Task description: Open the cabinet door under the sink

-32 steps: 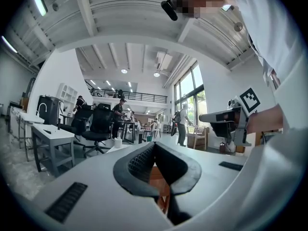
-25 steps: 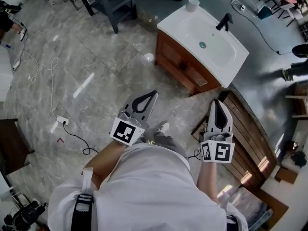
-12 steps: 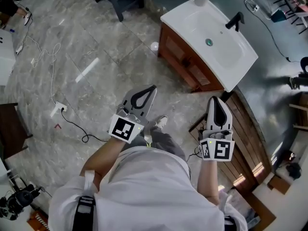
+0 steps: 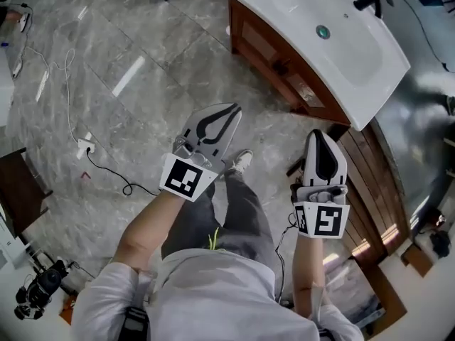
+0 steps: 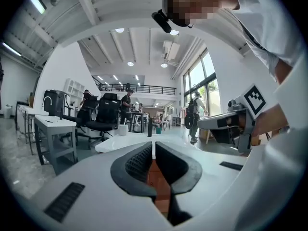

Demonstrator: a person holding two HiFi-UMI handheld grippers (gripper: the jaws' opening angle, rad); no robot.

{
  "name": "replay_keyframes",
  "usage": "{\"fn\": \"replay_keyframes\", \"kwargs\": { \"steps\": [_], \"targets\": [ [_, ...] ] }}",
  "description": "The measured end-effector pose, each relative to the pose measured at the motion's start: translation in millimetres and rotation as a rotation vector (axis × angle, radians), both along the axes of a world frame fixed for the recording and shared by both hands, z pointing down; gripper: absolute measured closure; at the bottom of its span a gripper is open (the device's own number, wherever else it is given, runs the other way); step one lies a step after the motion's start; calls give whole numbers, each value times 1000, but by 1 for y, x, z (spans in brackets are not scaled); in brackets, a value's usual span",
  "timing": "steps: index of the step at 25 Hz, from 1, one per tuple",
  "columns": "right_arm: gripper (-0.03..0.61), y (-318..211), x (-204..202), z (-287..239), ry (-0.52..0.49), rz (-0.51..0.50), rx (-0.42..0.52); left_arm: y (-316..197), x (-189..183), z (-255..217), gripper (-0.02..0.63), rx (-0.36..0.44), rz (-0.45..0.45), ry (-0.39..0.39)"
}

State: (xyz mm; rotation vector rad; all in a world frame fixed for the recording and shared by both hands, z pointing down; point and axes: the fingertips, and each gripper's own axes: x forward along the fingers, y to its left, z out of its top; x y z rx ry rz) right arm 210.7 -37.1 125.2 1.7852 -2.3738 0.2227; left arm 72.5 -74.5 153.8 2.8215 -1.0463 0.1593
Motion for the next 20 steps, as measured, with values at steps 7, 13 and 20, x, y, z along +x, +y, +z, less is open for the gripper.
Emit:
{"fn": "replay_keyframes", "kwargs": {
  "steps": [7,13,20],
  "targets": [
    [546,-26,8,93,-14,-14,-47,-28,33,93,595,-19,31,-33],
    [546,-47,14,163,-30,-28,-74,-50,55,160,595,-29,67,-86],
    [546,-65,22,236,-32,-47,-88,-78,76,242,595,-40,37,-101]
  ]
}}
